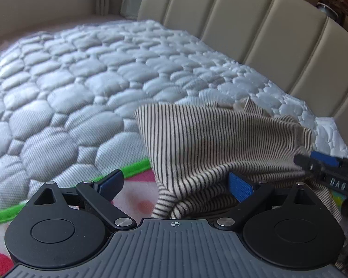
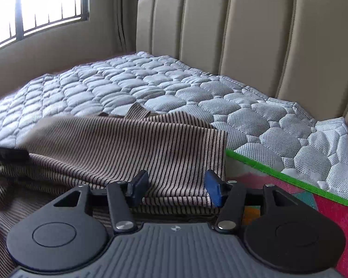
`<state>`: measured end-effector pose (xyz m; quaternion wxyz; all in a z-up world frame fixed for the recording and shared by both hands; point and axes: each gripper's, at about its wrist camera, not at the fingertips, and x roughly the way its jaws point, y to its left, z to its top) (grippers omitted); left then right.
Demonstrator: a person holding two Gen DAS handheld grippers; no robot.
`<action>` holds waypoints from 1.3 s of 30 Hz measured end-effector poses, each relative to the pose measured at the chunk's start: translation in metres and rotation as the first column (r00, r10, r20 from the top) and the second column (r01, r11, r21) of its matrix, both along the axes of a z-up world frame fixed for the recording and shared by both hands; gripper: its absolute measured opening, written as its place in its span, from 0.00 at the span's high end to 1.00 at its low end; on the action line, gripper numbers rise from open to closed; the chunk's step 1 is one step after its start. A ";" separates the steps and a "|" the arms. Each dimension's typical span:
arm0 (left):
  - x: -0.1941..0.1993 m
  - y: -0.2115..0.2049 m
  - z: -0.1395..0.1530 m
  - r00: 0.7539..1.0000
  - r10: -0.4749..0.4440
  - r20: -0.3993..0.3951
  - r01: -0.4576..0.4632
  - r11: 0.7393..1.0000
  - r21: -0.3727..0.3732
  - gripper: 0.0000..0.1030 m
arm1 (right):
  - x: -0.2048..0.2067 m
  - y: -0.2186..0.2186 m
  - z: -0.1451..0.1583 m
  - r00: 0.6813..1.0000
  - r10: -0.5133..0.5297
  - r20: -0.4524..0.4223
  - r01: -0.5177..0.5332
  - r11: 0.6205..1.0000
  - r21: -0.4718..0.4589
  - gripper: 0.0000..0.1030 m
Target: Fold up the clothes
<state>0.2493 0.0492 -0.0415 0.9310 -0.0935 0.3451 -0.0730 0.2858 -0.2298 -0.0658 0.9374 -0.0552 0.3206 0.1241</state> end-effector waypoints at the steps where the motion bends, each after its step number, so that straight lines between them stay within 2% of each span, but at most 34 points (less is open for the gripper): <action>1: -0.006 -0.002 0.009 0.997 -0.017 0.069 0.017 1.000 0.006 0.04 | 0.001 0.002 -0.002 1.000 0.002 0.006 -0.002 1.000 -0.008 0.47; 3: -0.007 -0.009 0.020 0.988 -0.066 0.140 0.073 0.996 -0.049 0.04 | 0.005 0.005 -0.004 1.000 -0.003 0.008 0.003 1.000 -0.008 0.44; 4: -0.003 -0.013 0.020 0.987 -0.088 0.134 0.101 0.990 -0.095 0.03 | 0.008 0.006 -0.004 1.000 -0.007 0.003 0.007 1.000 -0.002 0.42; 7: 0.009 -0.015 -0.003 0.993 -0.115 0.032 0.119 0.982 -0.146 0.03 | 0.016 0.006 0.002 1.000 0.002 -0.029 -0.002 1.000 -0.003 0.42; 9: 0.018 -0.015 -0.019 0.990 -0.132 -0.038 0.124 0.977 -0.174 0.04 | 0.016 0.004 0.023 1.000 0.017 -0.003 -0.017 1.000 0.023 0.44; 12: 0.020 -0.013 -0.022 0.990 -0.129 -0.052 0.117 0.973 -0.201 0.04 | 0.025 0.014 0.050 0.996 0.061 0.060 -0.062 0.998 0.022 0.44; 15: 0.017 -0.012 -0.023 0.989 -0.138 -0.046 0.127 0.973 -0.193 0.03 | 0.064 0.040 0.049 0.991 0.129 0.023 -0.129 0.992 0.005 0.47; 18: 0.013 -0.008 -0.020 0.988 -0.150 -0.032 0.142 0.972 -0.186 0.03 | 0.103 0.067 0.026 0.987 0.157 -0.019 -0.158 0.985 -0.075 0.50; 20: 0.011 0.003 -0.011 0.989 -0.147 -0.014 0.141 0.967 -0.213 0.03 | 0.124 0.076 0.009 0.982 0.175 -0.066 -0.180 0.981 -0.067 0.58; 21: 0.010 0.008 -0.007 0.989 -0.145 -0.005 0.140 0.964 -0.227 0.03 | 0.125 0.078 0.005 0.982 0.178 -0.067 -0.182 0.980 -0.074 0.70; 23: 0.010 0.023 0.000 0.994 -0.112 0.016 0.113 0.961 -0.253 0.01 | 0.127 0.083 -0.003 0.981 0.183 -0.066 -0.188 0.978 -0.088 0.79; 25: 0.011 0.044 0.004 0.999 -0.028 0.041 0.038 0.960 -0.278 0.00 | 0.111 0.076 0.013 0.980 0.200 -0.014 -0.200 0.977 -0.079 0.91; 26: 0.012 0.056 0.004 0.999 0.024 0.034 -0.013 0.952 -0.306 0.00 | 0.101 0.071 0.023 0.978 0.207 0.010 -0.206 0.976 -0.065 0.92; 28: 0.012 0.076 0.004 0.994 0.108 0.006 -0.097 0.919 -0.383 0.00 | 0.078 0.060 0.046 0.973 0.226 0.044 -0.224 0.974 -0.037 0.96; 30: 0.010 0.090 0.005 0.989 0.144 -0.016 -0.134 0.870 -0.474 0.00 | 0.048 0.049 0.068 0.967 0.246 0.058 -0.246 0.969 -0.013 0.96; 33: 0.001 0.091 0.020 0.990 0.138 0.009 -0.112 0.842 -0.528 0.00 | 0.001 0.035 0.095 0.959 0.275 0.065 -0.277 0.961 0.015 0.96; 35: -0.010 0.085 0.034 0.989 0.142 0.034 -0.106 0.859 -0.500 0.00 | -0.030 0.025 0.103 0.955 0.290 0.062 -0.292 0.956 0.027 0.96; 37: -0.023 0.078 0.048 0.986 0.157 0.057 -0.115 0.884 -0.454 0.00 | -0.055 0.017 0.099 0.957 0.286 0.043 -0.288 0.957 0.039 0.96; 39: -0.033 0.070 0.060 0.986 0.156 0.059 -0.117 0.897 -0.427 0.00 | -0.076 0.009 0.088 0.961 0.275 0.014 -0.275 0.960 0.054 0.96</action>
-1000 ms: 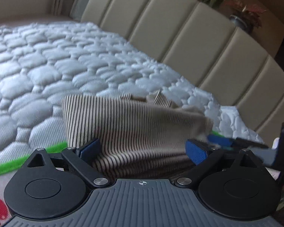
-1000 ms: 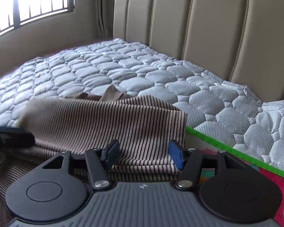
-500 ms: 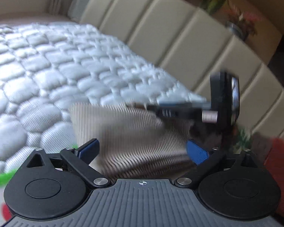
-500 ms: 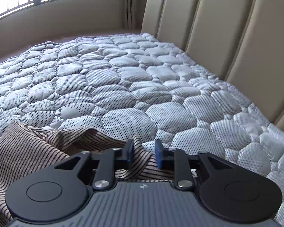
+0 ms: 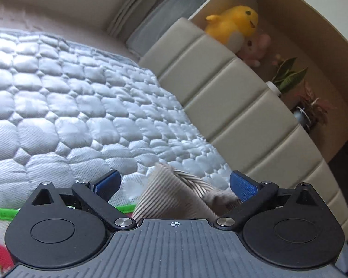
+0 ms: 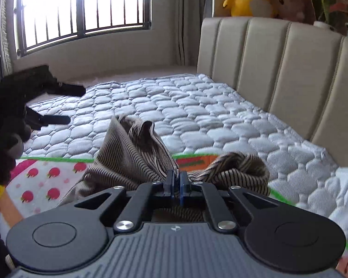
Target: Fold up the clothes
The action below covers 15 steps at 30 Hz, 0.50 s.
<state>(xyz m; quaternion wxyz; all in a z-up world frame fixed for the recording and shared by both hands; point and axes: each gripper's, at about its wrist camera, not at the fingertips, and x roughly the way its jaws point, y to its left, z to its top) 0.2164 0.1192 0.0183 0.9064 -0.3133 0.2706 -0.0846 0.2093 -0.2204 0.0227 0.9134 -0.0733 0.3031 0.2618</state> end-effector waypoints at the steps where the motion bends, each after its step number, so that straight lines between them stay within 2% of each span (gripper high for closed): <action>1: -0.005 -0.004 0.005 1.000 -0.008 -0.005 0.008 1.000 0.025 0.00 | -0.009 -0.004 -0.007 1.000 -0.009 -0.020 0.009 1.000 0.003 0.96; 5: -0.020 -0.023 0.019 0.999 -0.041 -0.023 0.044 0.985 0.167 0.00 | -0.035 -0.016 -0.043 0.995 -0.021 -0.099 0.021 1.000 -0.001 0.97; 9: -0.005 -0.042 0.019 0.995 -0.076 -0.059 0.088 0.969 0.232 0.00 | -0.046 -0.022 -0.068 0.987 -0.029 -0.156 0.028 1.000 -0.008 0.97; 11: 0.004 -0.053 0.010 0.990 -0.102 -0.097 0.123 0.960 0.250 0.00 | -0.045 -0.025 -0.072 0.985 -0.031 -0.169 0.029 0.999 -0.016 0.97; 15: 0.008 -0.076 -0.016 0.971 -0.142 -0.191 0.202 0.916 0.348 0.02 | -0.051 -0.033 -0.061 0.989 -0.005 -0.146 0.004 1.000 -0.008 0.95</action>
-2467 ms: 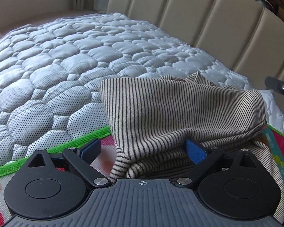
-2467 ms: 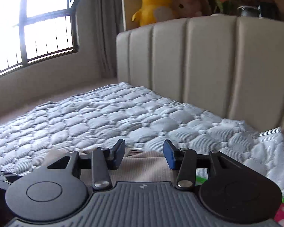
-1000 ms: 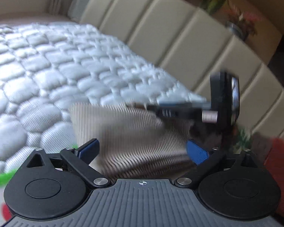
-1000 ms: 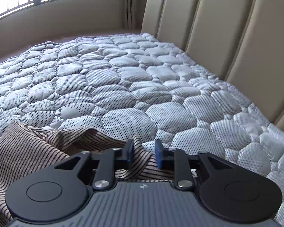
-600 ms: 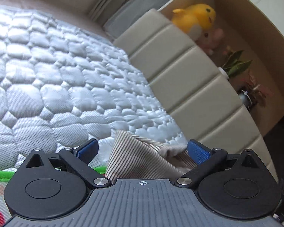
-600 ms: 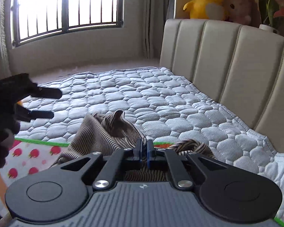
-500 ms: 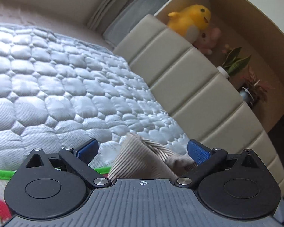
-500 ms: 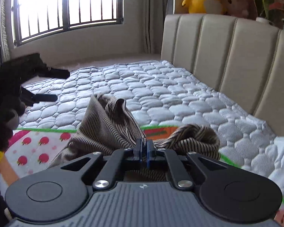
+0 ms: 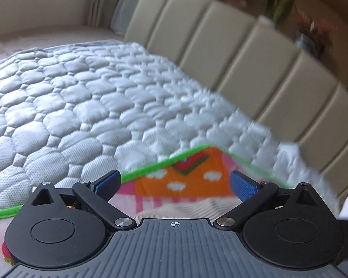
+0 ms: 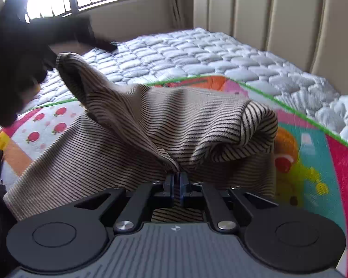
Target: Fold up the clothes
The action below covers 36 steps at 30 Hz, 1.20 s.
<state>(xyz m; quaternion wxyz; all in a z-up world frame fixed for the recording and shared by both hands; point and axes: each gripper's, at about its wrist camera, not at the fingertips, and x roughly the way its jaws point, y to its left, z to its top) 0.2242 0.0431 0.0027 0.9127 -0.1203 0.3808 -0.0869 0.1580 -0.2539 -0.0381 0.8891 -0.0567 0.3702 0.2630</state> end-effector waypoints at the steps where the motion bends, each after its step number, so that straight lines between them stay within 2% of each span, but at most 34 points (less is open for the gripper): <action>1: -0.004 -0.002 -0.008 1.000 -0.015 -0.026 0.016 0.999 0.036 0.03 | -0.004 -0.003 0.006 1.000 0.009 0.016 -0.010 1.000 0.008 0.92; 2: -0.008 -0.002 -0.015 0.998 -0.026 -0.053 0.029 0.998 0.062 0.04 | -0.009 -0.007 0.013 0.999 0.019 0.031 -0.020 0.999 0.026 0.89; 3: -0.014 0.001 -0.023 0.996 -0.033 -0.081 0.040 0.996 0.081 0.04 | -0.012 -0.011 0.021 0.999 0.022 0.046 -0.024 0.999 0.047 0.74; 4: -0.019 0.004 -0.030 0.993 -0.037 -0.113 0.048 0.994 0.100 0.03 | -0.014 -0.015 0.031 0.997 0.011 0.072 -0.016 0.997 0.077 0.53; 6: -0.031 0.009 -0.043 0.983 -0.051 -0.175 0.072 0.990 0.119 0.03 | -0.016 -0.023 0.047 0.992 -0.026 0.125 0.010 0.991 0.131 0.34; 8: -0.042 0.009 -0.051 0.971 -0.070 -0.227 0.100 0.987 0.123 0.03 | -0.007 -0.026 0.054 0.987 -0.073 0.144 0.052 0.988 0.148 0.33; 10: -0.051 0.009 -0.050 0.968 -0.080 -0.237 0.112 0.986 0.125 0.03 | 0.013 -0.025 0.042 0.988 -0.114 0.100 0.103 0.989 0.107 0.32; 11: -0.055 0.010 -0.046 0.970 -0.081 -0.231 0.110 0.987 0.118 0.04 | 0.023 -0.024 0.035 0.988 -0.137 0.076 0.130 0.988 0.081 0.32; 12: -0.058 0.011 -0.041 0.971 -0.082 -0.226 0.109 0.988 0.111 0.04 | 0.032 -0.023 0.022 0.985 -0.168 0.039 0.168 0.986 0.016 0.32; 13: -0.061 0.014 -0.036 0.972 -0.084 -0.217 0.104 0.991 0.081 0.04 | 0.040 -0.023 0.009 0.980 -0.200 0.005 0.200 0.979 -0.047 0.32; 14: -0.063 0.018 -0.030 0.974 -0.087 -0.208 0.098 0.994 0.043 0.04 | 0.042 -0.028 0.001 0.975 -0.222 -0.020 0.220 0.973 -0.066 0.32; 17: -0.059 0.024 -0.023 0.972 -0.100 -0.214 0.082 0.992 -0.092 0.03 | 0.031 -0.054 0.004 0.962 -0.259 -0.089 0.267 0.960 0.090 0.28; 19: -0.054 0.027 -0.024 0.967 -0.111 -0.228 0.071 0.981 -0.178 0.03 | 0.027 -0.064 0.007 0.954 -0.278 -0.114 0.294 0.942 0.163 0.18; 21: -0.044 0.022 -0.034 0.960 -0.114 -0.256 0.054 0.972 -0.230 0.03 | 0.030 -0.067 0.009 0.949 -0.289 -0.128 0.311 0.928 0.205 0.18; 23: -0.033 0.016 -0.044 0.957 -0.101 -0.273 0.031 0.968 -0.249 0.04 | 0.039 -0.060 0.005 0.950 -0.287 -0.125 0.308 0.927 0.215 0.18; 24: -0.027 0.012 -0.049 0.956 -0.091 -0.280 0.018 0.967 -0.254 0.05 | 0.046 -0.056 0.003 0.952 -0.278 -0.127 0.300 0.928 0.220 0.21; 25: -0.023 0.010 -0.053 0.955 -0.079 -0.286 0.004 0.967 -0.256 0.15 | 0.054 -0.049 -0.001 0.956 -0.259 -0.136 0.284 0.935 0.214 0.37; 26: -0.020 0.009 -0.054 0.953 -0.073 -0.292 -0.001 0.969 -0.247 0.33 | 0.058 -0.042 -0.003 0.956 -0.260 -0.136 0.281 0.943 0.177 0.48; 27: -0.018 0.007 -0.054 0.952 -0.069 -0.299 -0.003 0.972 -0.234 0.38 | 0.060 -0.037 -0.002 0.958 -0.256 -0.129 0.274 0.949 0.152 0.59; 28: -0.020 0.006 -0.050 0.953 -0.082 -0.292 0.012 0.972 -0.234 0.47 | 0.058 -0.036 0.003 0.962 -0.248 -0.117 0.264 0.953 0.150 0.66; 29: -0.023 0.006 -0.045 0.954 -0.102 -0.281 0.033 0.971 -0.239 0.57 | 0.055 -0.036 0.008 0.965 -0.239 -0.105 0.253 0.956 0.149 0.68; 31: -0.032 0.005 -0.034 0.958 -0.133 -0.253 0.071 0.969 -0.238 0.64 | 0.040 -0.041 0.021 0.971 -0.220 -0.091 0.233 0.957 0.170 0.73; 36: -0.071 0.007 -0.010 0.963 -0.152 -0.223 0.096 0.966 -0.241 0.67 | 0.003 -0.053 0.043 0.977 -0.201 -0.070 0.210 0.960 0.184 0.77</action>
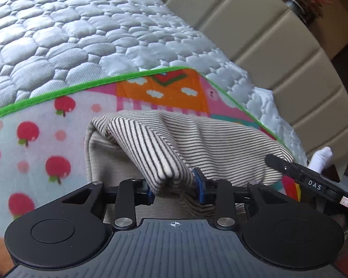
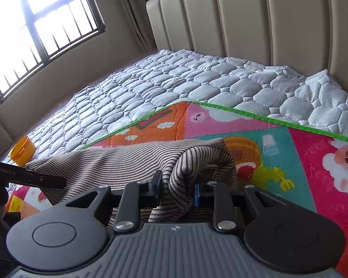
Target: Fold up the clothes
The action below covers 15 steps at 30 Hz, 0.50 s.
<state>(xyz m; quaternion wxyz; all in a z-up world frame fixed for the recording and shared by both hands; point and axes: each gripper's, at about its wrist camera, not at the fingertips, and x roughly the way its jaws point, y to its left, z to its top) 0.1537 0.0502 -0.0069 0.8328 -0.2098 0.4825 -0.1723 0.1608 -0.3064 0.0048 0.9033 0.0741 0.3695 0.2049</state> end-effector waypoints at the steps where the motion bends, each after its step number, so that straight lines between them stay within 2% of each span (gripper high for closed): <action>1: -0.007 0.000 0.003 1.000 -0.003 0.003 0.003 1.000 0.001 0.67 | -0.007 -0.001 0.003 1.000 0.004 0.008 -0.004 1.000 -0.004 0.77; 5: -0.038 -0.004 0.011 0.999 -0.026 0.025 0.026 1.000 0.016 0.67 | -0.028 -0.006 0.005 1.000 0.000 0.007 0.000 1.000 -0.004 0.78; 10: -0.065 -0.007 0.002 0.999 -0.030 -0.017 0.030 0.999 0.029 0.69 | -0.045 -0.014 -0.019 0.999 -0.034 -0.041 0.034 0.999 -0.005 0.79; 15: -0.075 -0.014 -0.008 0.999 -0.032 -0.038 0.035 0.996 0.085 0.68 | -0.047 -0.024 -0.047 0.991 -0.087 -0.099 0.089 0.996 0.016 0.77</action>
